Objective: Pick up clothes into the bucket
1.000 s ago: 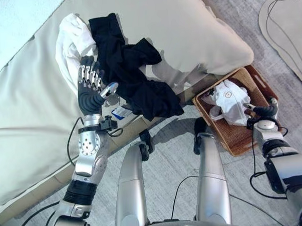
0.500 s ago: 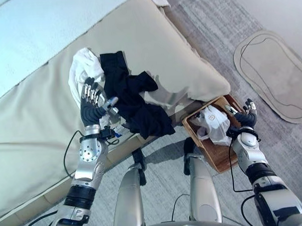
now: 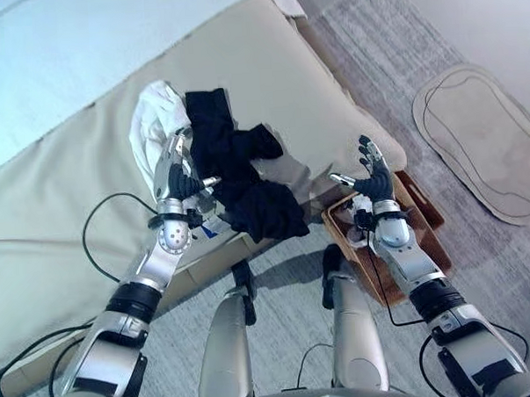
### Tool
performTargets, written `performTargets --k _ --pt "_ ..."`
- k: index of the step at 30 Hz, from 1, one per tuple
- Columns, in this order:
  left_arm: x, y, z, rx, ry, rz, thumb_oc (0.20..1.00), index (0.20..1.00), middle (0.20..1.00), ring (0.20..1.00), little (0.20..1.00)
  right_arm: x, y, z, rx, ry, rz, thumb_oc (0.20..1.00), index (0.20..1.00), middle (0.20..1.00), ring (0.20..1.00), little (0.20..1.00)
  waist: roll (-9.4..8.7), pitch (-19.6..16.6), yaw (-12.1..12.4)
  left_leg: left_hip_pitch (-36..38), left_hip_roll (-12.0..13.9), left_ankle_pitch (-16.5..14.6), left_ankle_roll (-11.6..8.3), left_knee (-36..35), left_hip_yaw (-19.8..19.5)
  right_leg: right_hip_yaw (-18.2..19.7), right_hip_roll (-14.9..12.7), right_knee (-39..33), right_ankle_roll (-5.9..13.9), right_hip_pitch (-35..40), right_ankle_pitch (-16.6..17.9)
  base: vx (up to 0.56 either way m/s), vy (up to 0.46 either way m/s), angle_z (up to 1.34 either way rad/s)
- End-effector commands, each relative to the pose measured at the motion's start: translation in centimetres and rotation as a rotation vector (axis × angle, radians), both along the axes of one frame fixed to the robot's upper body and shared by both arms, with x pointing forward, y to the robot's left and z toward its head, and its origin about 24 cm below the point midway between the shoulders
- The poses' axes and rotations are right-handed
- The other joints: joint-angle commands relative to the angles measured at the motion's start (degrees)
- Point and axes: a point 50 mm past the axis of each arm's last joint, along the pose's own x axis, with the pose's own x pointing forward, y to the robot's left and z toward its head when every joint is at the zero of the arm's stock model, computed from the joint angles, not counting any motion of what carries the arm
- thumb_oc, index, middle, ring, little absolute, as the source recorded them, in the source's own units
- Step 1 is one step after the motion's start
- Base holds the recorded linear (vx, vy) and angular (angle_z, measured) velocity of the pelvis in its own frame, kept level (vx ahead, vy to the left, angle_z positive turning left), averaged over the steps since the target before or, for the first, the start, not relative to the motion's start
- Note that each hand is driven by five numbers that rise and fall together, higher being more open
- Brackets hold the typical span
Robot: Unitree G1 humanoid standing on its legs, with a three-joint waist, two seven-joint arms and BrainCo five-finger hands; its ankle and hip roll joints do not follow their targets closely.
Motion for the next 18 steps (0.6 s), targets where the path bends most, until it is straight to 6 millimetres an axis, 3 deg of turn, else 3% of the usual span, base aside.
performTargets --k 1,5,11,13,14,15,16,17,18 --pt "0.7 1.2 3.3 0.216 -0.115 0.057 1.000 1.000 1.000 1.000 1.000 -0.2 1.3 2.4 0.014 -0.137 0.064 1.000 1.000 1.000 1.000 1.000 -1.97 -0.60 -0.04 -4.90 0.64 -2.49 -0.78 5.58 -1.02 -0.47 -2.23 -5.40 2.86 0.04 4.69 -0.10 0.011 -0.03" --pt "1.5 1.2 5.7 0.393 -0.158 0.074 1.000 1.000 1.000 1.000 1.000 -0.2 1.2 2.8 -0.014 -0.155 0.066 1.000 1.000 1.000 1.000 1.000 -2.16 0.37 -0.76 -9.82 0.90 -2.82 -0.76 8.43 -1.42 0.16 -2.14 -2.70 2.58 -4.54 4.19 -0.09 0.009 -0.03" --pt "3.0 0.7 7.7 0.606 -0.155 0.123 1.000 1.000 1.000 1.000 1.000 0.0 0.4 3.6 -0.035 -0.181 0.047 1.000 1.000 1.000 1.000 1.000 -2.29 0.90 -2.10 -17.30 1.06 -4.36 -0.23 14.65 -2.12 1.85 -1.63 3.27 2.12 -12.26 2.72 -0.06 0.016 0.06" --pt "3.2 0.5 8.4 0.637 -0.167 0.120 1.000 1.000 1.000 1.000 1.000 -0.2 0.1 3.9 -0.032 -0.195 0.048 1.000 1.000 1.000 1.000 1.000 -2.37 0.79 -2.47 -19.61 1.28 -5.02 -0.08 16.68 -2.20 2.44 -1.45 4.66 2.01 -14.53 2.58 0.00 0.012 -0.09" --pt "3.2 0.5 8.6 0.639 -0.175 0.115 1.000 1.000 1.000 1.000 1.000 -0.2 0.0 4.0 -0.026 -0.204 0.046 1.000 1.000 1.000 1.000 1.000 -2.12 0.64 -2.55 -19.73 1.62 -6.85 -0.41 17.45 -2.61 2.96 -0.93 5.95 2.52 -15.00 0.92 -0.03 0.012 -0.09" --pt "3.3 0.5 8.8 0.645 -0.183 0.119 1.000 1.000 1.000 1.000 1.000 -0.3 -0.2 4.1 -0.014 -0.210 0.042 1.000 1.000 1.000 1.000 1.000 -2.30 0.68 -2.88 -21.63 1.47 -5.49 0.04 18.23 -2.27 3.03 -1.30 6.01 1.96 -16.74 2.40 0.05 0.004 -0.07" --pt "3.3 0.6 9.0 0.657 -0.184 0.125 1.000 1.000 1.000 1.000 1.000 -0.3 -0.3 4.2 -0.008 -0.214 0.041 1.000 1.000 1.000 1.000 1.000 -2.15 0.34 -3.02 -21.72 1.71 -7.19 -0.33 18.92 -2.63 3.45 -0.84 6.82 2.46 -17.00 0.94 -0.11 0.017 -0.05" --pt "3.5 0.4 9.3 0.660 -0.189 0.123 1.000 1.000 1.000 1.000 1.000 -0.4 -0.5 4.3 -0.005 -0.220 0.034 1.000 1.000 1.000 1.000 1.000 -2.31 0.40 -3.29 -23.32 1.61 -5.69 0.12 19.16 -2.25 3.32 -1.19 6.47 1.96 -18.36 2.56 0.04 0.013 -0.05" --pt "3.5 0.3 9.5 0.658 -0.194 0.122 1.000 1.000 1.000 1.000 1.000 -0.4 -0.5 4.2 -0.004 -0.221 0.033 1.000 1.000 1.000 1.000 1.000 -2.10 0.06 -3.35 -23.16 1.87 -7.34 -0.22 19.42 -2.51 3.70 -0.70 7.18 2.52 -18.41 1.03 -0.02 0.026 -0.08"
